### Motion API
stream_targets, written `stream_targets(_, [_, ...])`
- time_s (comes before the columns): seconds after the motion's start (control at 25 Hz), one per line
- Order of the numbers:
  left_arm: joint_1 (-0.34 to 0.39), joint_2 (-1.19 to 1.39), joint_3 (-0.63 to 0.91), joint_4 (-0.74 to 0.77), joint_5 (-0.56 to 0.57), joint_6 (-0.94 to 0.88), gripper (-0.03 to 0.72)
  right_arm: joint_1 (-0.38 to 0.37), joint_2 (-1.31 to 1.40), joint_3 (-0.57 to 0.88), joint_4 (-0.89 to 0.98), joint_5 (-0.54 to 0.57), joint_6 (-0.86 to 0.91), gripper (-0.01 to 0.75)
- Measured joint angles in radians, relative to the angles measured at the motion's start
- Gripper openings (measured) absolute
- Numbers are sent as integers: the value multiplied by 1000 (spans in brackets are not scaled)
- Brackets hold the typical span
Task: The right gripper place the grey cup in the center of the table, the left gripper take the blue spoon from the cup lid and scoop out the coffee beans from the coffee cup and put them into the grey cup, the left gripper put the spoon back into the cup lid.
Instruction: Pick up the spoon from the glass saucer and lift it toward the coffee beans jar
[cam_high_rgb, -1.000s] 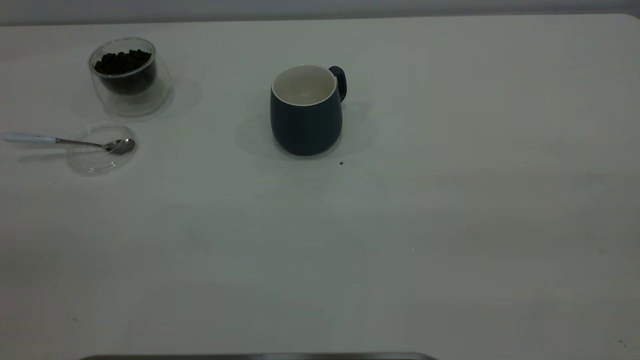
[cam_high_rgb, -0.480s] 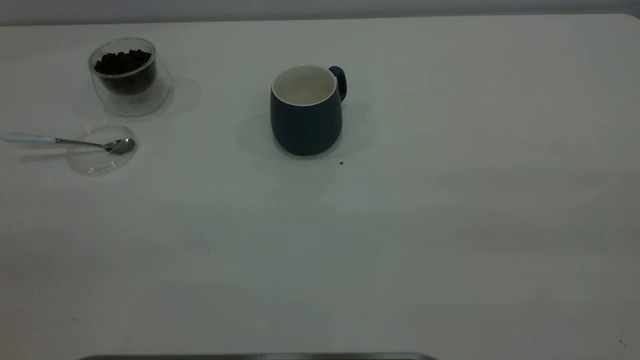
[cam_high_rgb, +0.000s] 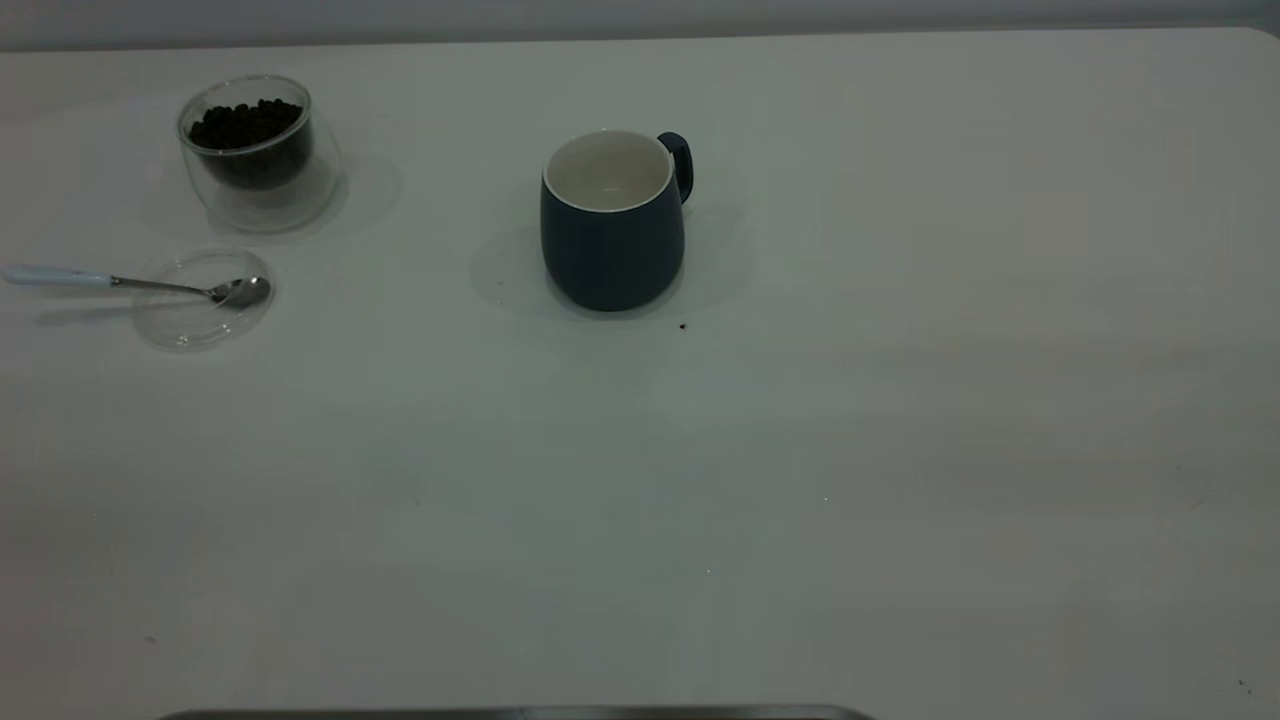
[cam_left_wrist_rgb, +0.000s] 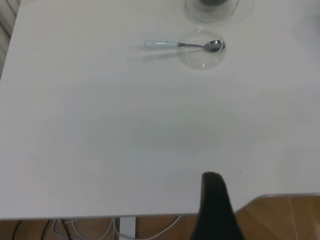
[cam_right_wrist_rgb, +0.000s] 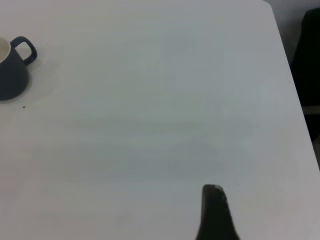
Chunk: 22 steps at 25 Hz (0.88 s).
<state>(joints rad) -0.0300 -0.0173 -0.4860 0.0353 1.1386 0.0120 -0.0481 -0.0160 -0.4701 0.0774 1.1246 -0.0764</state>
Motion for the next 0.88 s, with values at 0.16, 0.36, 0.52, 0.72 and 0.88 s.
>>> stream_targets(0.16, [0,0,0,0,0,0,592,0,0,0,0,0,-1,484])
stream_targets(0.36, [0,0,0,0,0,0,592,0,0,0,0,0,-1,484])
stream_targets(0.52, [0,0,0,0,0,-3,592,0,0,0,0,0,-1,484])
stream_targets(0.72, [0,16,-13,42,-16,-110,592,0,0,0,0,0,-1,484])
stream_targets(0.88, [0,148,-56,141,-43,-252,592,0,0,0,0,1,-1,484])
